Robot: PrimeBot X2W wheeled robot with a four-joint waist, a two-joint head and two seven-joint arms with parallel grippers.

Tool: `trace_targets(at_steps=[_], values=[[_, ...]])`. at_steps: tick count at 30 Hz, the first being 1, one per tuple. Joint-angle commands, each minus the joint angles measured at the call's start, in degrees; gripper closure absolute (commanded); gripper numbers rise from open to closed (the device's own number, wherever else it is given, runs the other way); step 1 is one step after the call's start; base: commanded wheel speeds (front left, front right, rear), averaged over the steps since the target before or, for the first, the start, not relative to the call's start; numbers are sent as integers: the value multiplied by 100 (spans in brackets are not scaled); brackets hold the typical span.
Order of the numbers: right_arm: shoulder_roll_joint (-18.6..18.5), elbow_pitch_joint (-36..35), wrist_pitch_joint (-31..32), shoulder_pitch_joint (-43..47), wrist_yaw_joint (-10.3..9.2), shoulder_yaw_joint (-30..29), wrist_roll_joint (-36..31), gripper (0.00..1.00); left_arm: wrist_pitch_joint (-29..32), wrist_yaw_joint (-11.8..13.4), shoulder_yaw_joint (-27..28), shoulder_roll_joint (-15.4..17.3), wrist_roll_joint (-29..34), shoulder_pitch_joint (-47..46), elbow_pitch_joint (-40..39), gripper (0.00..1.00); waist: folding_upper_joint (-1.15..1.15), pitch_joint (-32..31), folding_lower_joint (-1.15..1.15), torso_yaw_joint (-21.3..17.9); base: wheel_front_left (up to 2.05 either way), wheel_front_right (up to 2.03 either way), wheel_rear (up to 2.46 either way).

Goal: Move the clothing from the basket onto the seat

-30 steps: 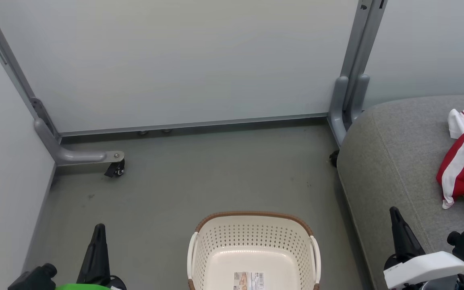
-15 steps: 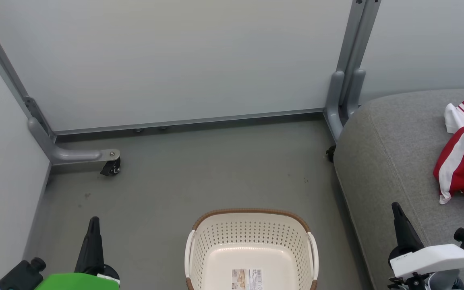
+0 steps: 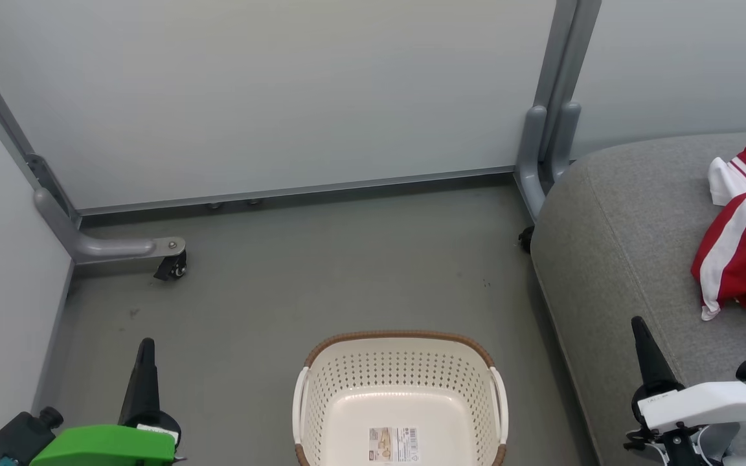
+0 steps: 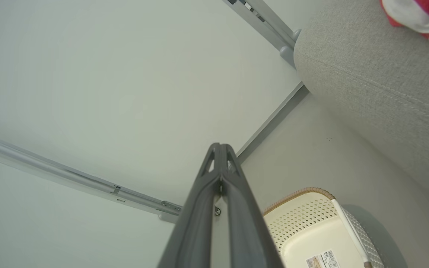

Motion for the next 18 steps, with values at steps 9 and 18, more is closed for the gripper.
trace_targets(at_steps=[9,18], values=[[-47,40,183,-228,-2,-68,709,100,177,-37,94,59,-732,-321,65,100,11,60,0,-67,0,0,0],[-50,110,324,-314,-2,-108,1262,100,325,-42,156,57,-1298,-449,154,100,12,115,0,-130,0,0,0]])
